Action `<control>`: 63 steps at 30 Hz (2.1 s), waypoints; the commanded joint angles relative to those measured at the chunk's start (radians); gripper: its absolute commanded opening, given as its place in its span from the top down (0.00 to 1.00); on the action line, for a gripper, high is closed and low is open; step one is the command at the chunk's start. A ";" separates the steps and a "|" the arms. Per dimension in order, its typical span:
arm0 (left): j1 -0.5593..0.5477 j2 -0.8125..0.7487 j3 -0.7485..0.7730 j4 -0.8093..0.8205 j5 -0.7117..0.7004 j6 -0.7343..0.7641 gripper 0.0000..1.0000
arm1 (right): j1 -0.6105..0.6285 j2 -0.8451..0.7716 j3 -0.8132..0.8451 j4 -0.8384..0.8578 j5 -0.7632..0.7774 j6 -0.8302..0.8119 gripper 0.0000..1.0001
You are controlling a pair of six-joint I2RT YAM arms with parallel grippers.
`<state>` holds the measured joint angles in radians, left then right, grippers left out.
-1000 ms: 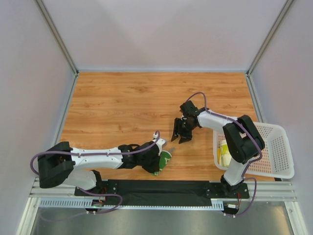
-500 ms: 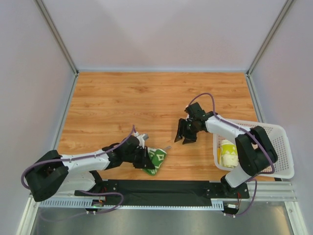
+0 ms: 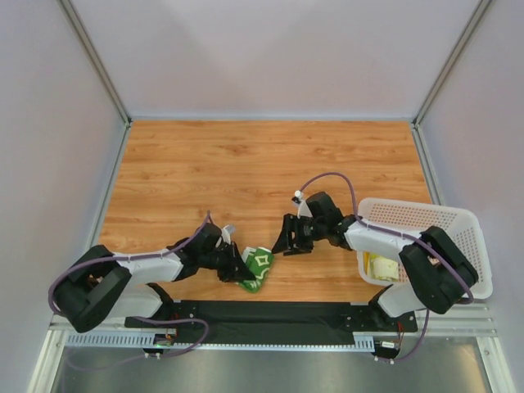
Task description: Roll the towels
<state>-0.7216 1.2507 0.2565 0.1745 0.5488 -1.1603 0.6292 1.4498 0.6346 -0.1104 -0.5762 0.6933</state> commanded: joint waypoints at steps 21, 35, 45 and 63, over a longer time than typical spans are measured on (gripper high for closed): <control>0.149 0.145 -0.077 0.006 0.123 -0.022 1.00 | 0.136 0.193 -0.027 0.449 -0.002 0.143 0.41; 0.183 0.213 -0.094 0.056 0.140 -0.009 1.00 | 0.150 0.096 -0.053 0.317 0.090 0.106 0.29; 0.206 0.176 -0.103 0.028 0.145 -0.007 1.00 | 0.213 0.244 -0.024 0.423 0.091 0.160 0.31; 0.215 -0.198 0.130 -0.644 -0.128 0.299 0.56 | 0.253 0.268 0.138 0.085 0.242 0.124 0.76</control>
<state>-0.5137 1.1179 0.3317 -0.2020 0.5831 -0.9859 0.8715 1.6958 0.7139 0.1551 -0.4286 0.8677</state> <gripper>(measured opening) 0.425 0.296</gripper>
